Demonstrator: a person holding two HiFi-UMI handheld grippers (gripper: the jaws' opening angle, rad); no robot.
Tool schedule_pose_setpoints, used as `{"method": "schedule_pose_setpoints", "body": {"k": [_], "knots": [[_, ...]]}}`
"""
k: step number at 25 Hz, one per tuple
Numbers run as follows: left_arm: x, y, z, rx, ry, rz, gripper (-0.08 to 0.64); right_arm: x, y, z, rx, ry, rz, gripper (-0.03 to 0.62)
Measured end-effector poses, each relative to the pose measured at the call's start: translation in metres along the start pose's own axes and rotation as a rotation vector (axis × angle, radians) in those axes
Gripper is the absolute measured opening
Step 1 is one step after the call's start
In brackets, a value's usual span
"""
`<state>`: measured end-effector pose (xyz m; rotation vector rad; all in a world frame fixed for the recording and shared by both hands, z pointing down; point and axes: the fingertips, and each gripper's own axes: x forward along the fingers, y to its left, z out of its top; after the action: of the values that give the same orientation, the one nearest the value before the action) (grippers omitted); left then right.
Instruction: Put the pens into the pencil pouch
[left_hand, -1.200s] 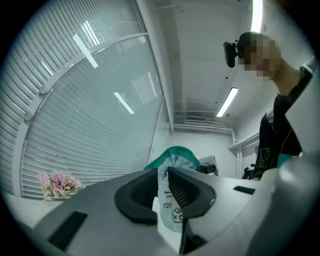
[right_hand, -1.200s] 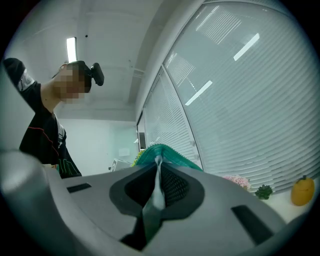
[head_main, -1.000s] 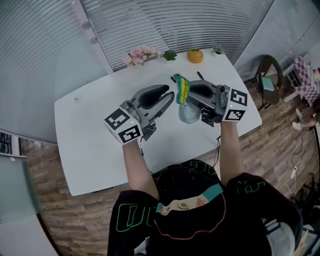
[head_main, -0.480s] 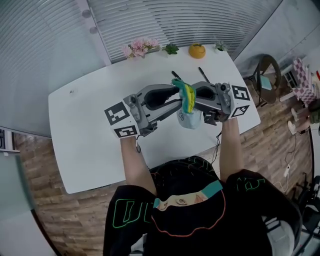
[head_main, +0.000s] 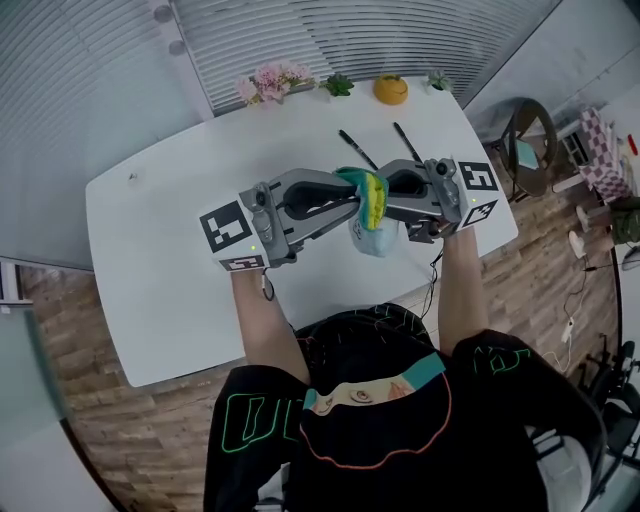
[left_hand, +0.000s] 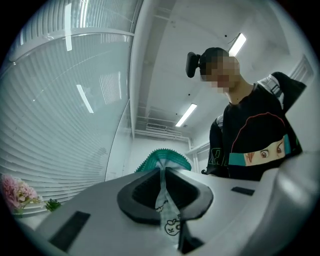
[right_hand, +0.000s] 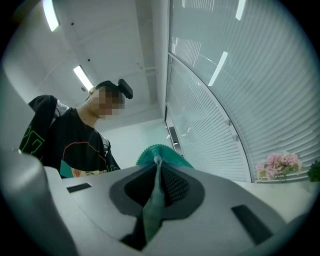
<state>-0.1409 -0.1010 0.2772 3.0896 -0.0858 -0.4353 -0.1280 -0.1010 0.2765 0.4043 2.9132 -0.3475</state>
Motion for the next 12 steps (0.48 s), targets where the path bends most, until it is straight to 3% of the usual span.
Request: {"method": "schedule_pose_setpoints", "body": {"k": [2, 12], "knots": [[-0.003, 0.003, 0.0, 0.013, 0.004, 0.021, -0.002, 0.001, -0.003, 0.0, -0.023, 0.004, -0.03, 0.026], [-0.014, 0.022, -0.015, 0.025, 0.061, 0.12, -0.005, 0.003, -0.024, -0.012, -0.142, 0.094, -0.185, 0.026]]}}
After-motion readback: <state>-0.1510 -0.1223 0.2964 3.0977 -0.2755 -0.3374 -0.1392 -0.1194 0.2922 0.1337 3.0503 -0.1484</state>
